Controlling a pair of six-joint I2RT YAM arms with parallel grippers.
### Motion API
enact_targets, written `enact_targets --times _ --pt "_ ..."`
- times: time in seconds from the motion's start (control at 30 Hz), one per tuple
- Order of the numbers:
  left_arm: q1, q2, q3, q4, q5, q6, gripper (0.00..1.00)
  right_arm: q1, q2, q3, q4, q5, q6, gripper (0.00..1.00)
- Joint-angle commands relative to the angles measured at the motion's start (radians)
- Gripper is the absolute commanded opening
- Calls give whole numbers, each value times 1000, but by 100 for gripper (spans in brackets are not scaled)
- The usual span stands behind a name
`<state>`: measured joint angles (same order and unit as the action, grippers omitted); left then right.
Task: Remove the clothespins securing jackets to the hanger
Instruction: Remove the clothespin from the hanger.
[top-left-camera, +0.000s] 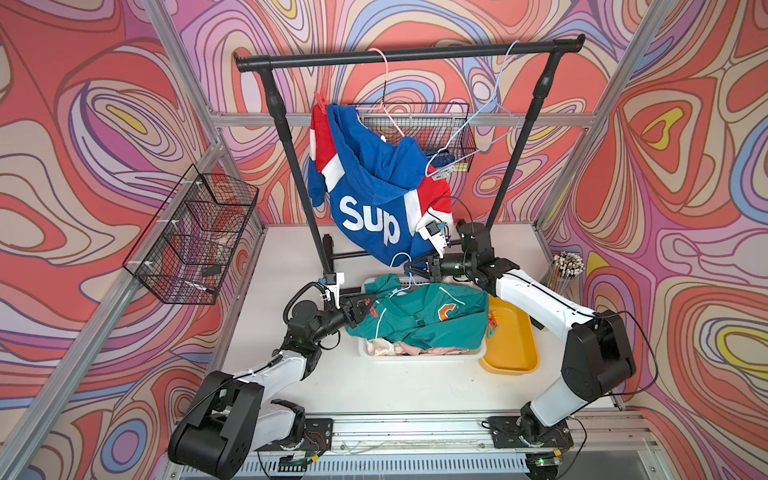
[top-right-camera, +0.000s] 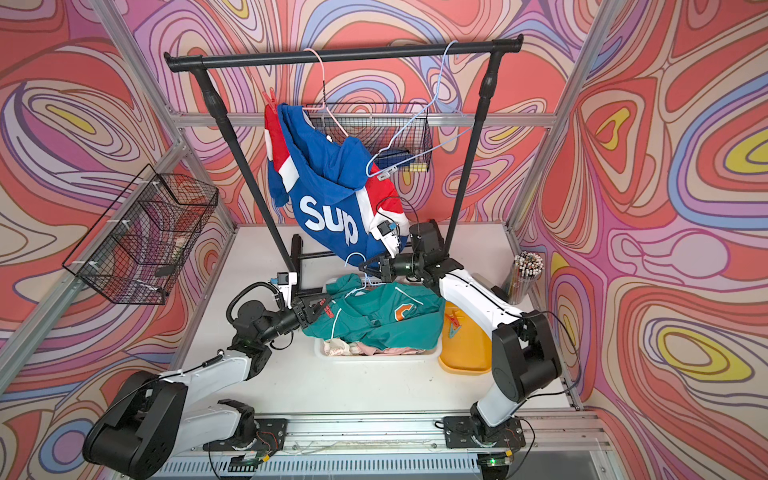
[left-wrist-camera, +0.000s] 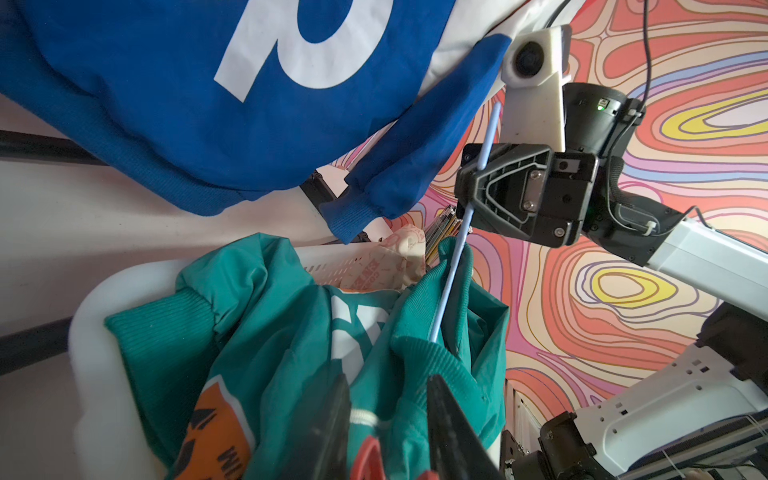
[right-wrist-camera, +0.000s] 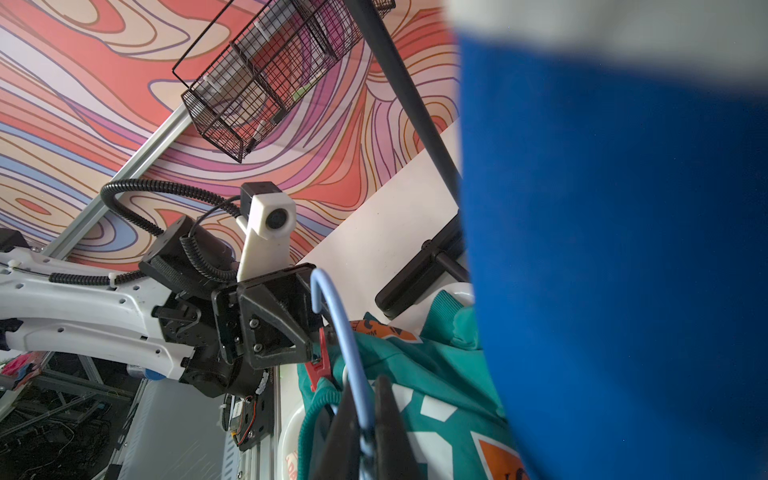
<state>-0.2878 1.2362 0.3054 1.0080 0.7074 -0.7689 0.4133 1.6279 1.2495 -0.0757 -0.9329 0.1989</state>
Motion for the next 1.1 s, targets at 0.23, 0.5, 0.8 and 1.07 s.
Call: enact_targets --times 0.23,0.5,0.8,1.07 --pt "-8 2 11 0 8 -10 20 7 15 12 -53 -29 1 0" --pt "-23 -2 54 -42 11 -31 3 8 -4 -1 -34 -12 21 0" --pt "-109 -13 116 -160 -48 1 0 38 -41 0 -62 79 12 0" --pt "-137 -97 231 -471 -156 84 0 65 -103 -39 -66 222 4 0"
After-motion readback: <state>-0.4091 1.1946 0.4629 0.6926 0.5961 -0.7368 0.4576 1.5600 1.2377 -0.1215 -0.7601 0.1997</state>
